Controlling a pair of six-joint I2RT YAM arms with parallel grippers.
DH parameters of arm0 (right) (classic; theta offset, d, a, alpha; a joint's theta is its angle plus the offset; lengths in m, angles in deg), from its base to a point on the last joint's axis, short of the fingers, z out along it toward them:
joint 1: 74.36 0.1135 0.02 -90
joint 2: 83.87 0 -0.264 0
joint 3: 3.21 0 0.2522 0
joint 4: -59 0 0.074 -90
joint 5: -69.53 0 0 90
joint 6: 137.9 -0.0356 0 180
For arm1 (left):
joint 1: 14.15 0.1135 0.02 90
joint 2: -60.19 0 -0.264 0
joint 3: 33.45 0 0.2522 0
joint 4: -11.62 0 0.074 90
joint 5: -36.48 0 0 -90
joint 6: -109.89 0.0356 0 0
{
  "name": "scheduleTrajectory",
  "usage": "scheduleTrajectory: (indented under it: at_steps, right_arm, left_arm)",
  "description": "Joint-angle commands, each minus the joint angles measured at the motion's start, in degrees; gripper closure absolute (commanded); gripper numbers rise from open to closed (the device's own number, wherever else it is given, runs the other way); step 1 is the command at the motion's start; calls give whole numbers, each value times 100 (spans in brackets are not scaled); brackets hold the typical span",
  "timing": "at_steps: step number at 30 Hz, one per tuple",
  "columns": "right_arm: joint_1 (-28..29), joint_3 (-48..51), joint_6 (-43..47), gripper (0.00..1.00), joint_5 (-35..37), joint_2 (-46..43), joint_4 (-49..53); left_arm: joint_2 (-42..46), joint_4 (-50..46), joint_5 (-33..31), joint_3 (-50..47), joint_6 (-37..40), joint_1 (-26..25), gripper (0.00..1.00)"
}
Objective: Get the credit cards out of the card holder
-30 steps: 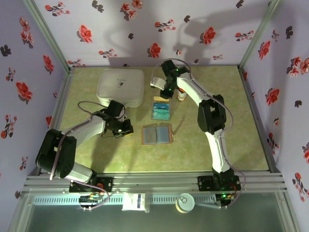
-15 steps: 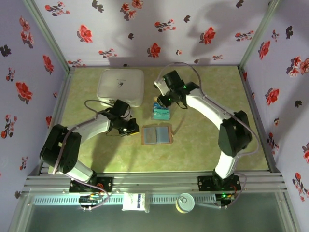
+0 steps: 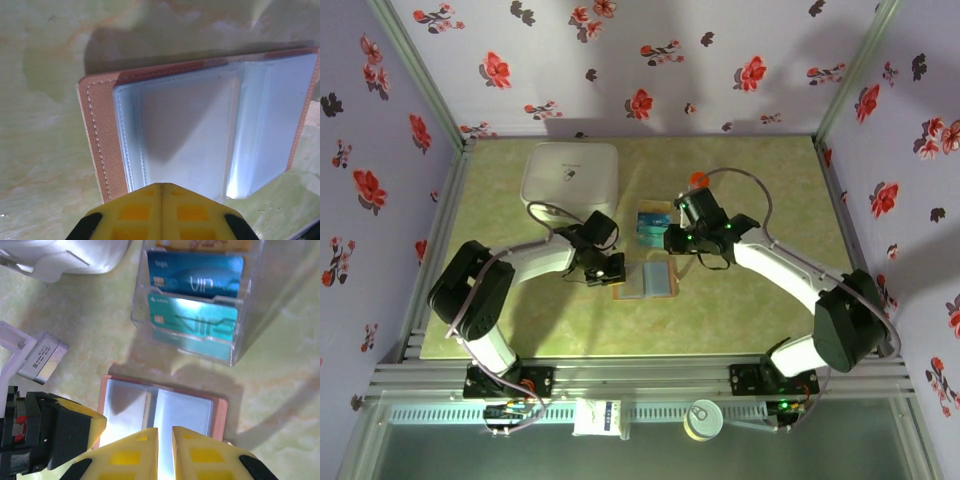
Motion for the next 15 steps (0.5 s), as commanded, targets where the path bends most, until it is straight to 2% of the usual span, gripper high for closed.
scheduleTrajectory:
  at_steps: [1,7,10,15]
  right_arm:
    - [48,253,-524,84,-46,-252,-171]
    - [108,469,-675,83,-77,-210,-286]
    - [161,471,-662,83,-105,-111,-386]
    - [255,352,-712,84,-120,104,-452]
  left_arm:
    - [-129,-272,-277,67,-47,-48,100]
    - [164,-275,-401,-47,-116,-50,100]
    - [271,-514,-708,-29,-44,-75,100]
    - [196,-512,-628,-90,-7,-86,100]
